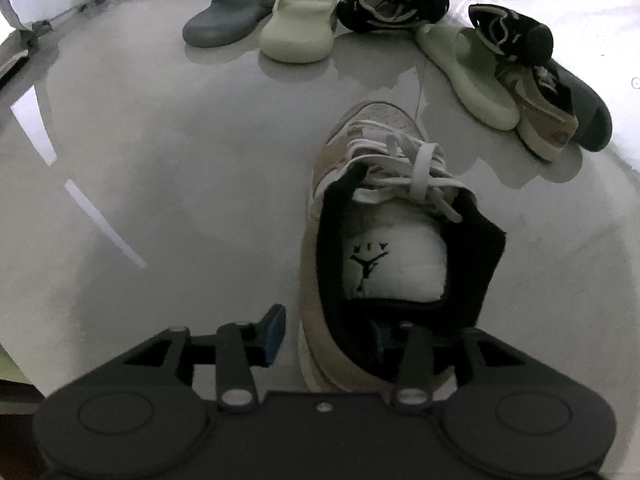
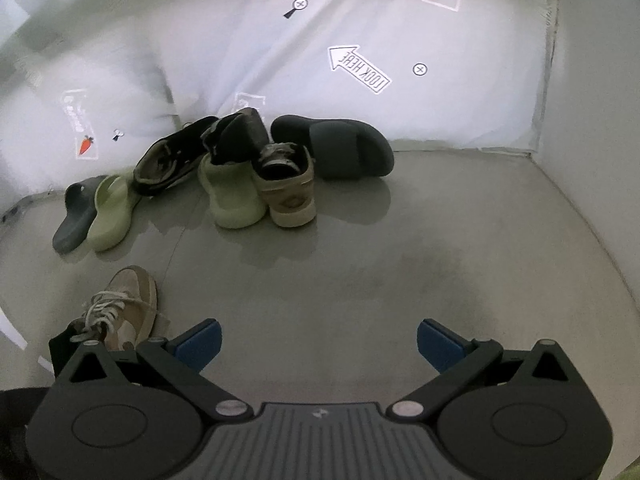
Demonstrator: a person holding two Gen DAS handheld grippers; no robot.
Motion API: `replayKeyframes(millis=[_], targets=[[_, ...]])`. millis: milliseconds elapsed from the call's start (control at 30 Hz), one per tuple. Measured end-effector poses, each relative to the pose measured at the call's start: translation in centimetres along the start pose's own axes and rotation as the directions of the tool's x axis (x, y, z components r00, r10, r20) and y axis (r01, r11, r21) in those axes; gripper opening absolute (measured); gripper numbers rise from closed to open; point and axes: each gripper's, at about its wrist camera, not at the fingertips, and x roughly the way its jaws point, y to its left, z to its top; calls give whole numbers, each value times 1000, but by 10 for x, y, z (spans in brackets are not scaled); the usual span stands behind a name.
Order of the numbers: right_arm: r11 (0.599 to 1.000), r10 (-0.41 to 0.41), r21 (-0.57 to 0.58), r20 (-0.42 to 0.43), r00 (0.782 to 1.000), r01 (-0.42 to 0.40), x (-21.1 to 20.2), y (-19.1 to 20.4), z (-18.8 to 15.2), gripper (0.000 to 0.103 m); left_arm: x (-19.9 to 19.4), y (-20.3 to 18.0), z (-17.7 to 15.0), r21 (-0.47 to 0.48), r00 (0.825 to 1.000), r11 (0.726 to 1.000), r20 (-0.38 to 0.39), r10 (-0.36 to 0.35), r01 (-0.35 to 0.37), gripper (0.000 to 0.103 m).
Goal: Organize scattered shoes
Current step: 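Carry the Jordan sneaker out of the pile, set it down, open left tool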
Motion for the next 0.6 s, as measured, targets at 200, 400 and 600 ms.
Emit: replayKeyframes(millis=[200,400,600], targets=[[999,-20,30,15,1000,20,-2,-11,3,103,-10,5,4,-37,999,999,-31,-20,19,65],[996,-47,74,25,999,45,3,-24,11,103,-31,11,10,-71,995,994,-37,-87,85,70],[995,-50,93,40,998,46,14,-33,21,103,-81,-10,23,25,940,972,247,-234,235,86]])
